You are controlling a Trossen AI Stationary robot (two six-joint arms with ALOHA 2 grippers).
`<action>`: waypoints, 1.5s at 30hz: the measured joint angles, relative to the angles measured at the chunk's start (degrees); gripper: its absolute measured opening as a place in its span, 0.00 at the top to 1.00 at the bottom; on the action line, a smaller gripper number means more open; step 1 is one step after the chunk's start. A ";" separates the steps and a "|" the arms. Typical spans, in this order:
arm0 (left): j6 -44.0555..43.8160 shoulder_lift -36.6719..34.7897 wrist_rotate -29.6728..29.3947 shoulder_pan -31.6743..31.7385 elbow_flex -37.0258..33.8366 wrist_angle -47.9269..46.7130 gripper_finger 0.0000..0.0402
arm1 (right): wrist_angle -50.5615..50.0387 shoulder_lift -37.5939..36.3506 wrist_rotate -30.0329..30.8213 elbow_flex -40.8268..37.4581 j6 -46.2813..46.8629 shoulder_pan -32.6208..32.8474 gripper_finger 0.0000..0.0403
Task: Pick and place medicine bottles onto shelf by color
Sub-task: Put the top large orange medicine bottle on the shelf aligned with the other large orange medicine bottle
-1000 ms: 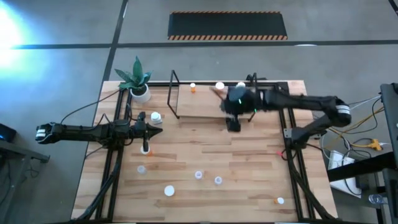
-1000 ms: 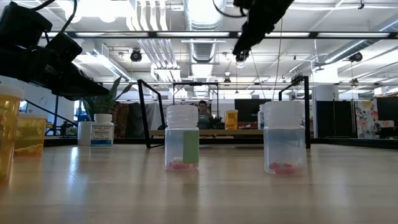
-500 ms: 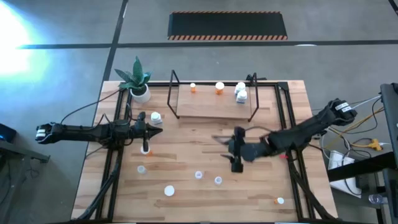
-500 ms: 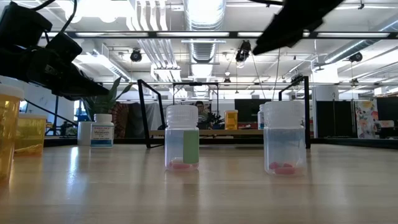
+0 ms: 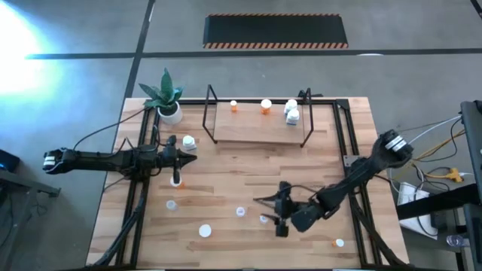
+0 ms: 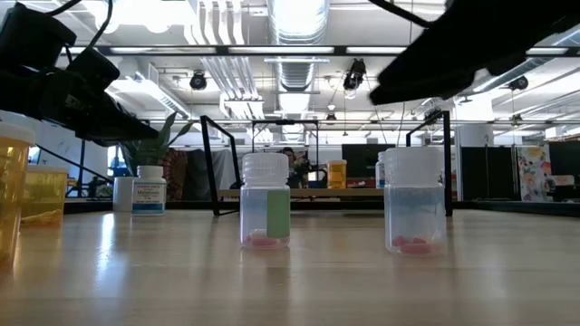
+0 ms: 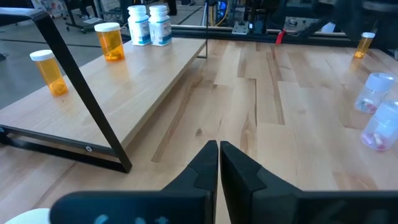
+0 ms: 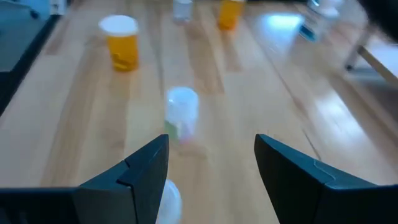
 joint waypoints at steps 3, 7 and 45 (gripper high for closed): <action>0.00 0.06 -0.02 0.02 0.00 0.13 1.00 | 3.33 4.28 -0.09 2.68 -5.14 0.00 0.44; -1.95 0.08 0.01 -0.01 -0.02 1.54 1.00 | 2.89 7.98 -0.06 7.43 -6.81 0.19 0.44; -38.19 30.67 14.82 -16.17 41.38 -64.83 0.81 | -22.02 8.52 20.91 14.10 4.78 12.63 0.44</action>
